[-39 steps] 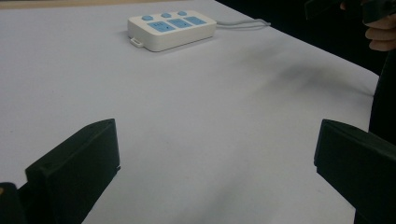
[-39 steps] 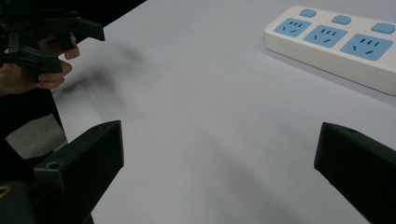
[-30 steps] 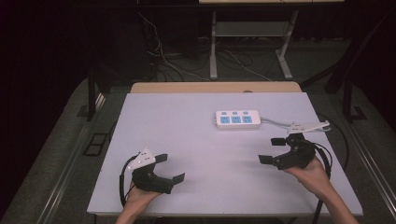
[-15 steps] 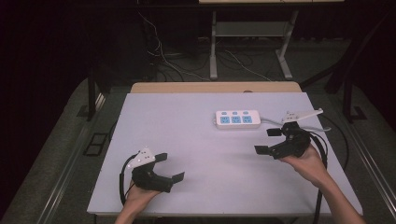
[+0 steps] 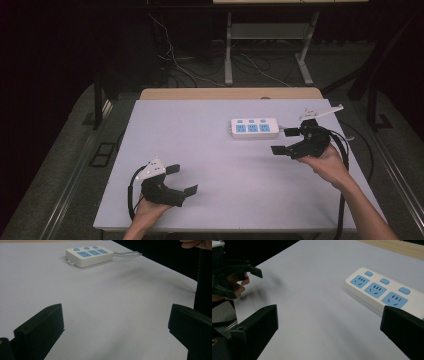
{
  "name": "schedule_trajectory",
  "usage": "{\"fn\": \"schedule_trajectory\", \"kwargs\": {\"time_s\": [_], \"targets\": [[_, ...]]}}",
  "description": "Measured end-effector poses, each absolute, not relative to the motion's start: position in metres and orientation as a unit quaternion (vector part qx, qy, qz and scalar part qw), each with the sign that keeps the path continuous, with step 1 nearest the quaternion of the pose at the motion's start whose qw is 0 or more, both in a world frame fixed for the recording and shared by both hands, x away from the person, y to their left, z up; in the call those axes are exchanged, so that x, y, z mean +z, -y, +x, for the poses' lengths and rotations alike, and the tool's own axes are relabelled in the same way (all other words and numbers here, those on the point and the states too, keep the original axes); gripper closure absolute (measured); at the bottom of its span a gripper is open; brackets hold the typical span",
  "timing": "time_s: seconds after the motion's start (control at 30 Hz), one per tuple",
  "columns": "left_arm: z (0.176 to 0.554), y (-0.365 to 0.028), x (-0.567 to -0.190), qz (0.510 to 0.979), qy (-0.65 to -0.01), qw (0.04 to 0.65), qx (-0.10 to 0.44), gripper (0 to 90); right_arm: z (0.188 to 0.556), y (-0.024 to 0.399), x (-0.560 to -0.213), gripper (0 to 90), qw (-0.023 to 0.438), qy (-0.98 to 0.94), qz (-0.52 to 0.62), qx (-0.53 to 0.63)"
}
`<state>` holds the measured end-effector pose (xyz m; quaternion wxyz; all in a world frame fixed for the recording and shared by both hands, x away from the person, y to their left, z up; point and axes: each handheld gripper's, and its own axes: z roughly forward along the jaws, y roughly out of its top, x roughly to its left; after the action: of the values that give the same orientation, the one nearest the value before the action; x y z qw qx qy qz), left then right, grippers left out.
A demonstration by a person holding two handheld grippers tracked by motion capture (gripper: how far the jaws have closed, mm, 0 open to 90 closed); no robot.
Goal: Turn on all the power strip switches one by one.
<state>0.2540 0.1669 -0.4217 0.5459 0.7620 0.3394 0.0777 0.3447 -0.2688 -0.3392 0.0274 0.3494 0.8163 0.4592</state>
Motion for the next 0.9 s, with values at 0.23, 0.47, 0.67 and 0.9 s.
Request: {"fn": "schedule_trajectory", "kwargs": {"time_s": [0.23, 0.47, 0.67, 0.9], "targets": [[0.254, -0.166, -0.422, 0.765, -0.338, 0.544, 0.077, 0.0, 0.36, 0.267, -0.332, 1.3, 0.027, -0.817, 0.348, 0.46], [0.253, -0.168, -0.422, 0.764, -0.339, 0.543, 0.079, 0.0, 0.375, 0.267, -0.329, 1.3, 0.028, -0.818, 0.349, 0.456], [0.253, -0.17, -0.422, 0.761, -0.342, 0.545, 0.08, 0.0, 0.388, 0.27, -0.33, 1.3, 0.032, -0.815, 0.354, 0.458], [0.253, -0.17, -0.422, 0.761, -0.343, 0.545, 0.08, 0.0, 0.406, 0.273, -0.341, 1.3, 0.029, -0.809, 0.375, 0.451]]}}
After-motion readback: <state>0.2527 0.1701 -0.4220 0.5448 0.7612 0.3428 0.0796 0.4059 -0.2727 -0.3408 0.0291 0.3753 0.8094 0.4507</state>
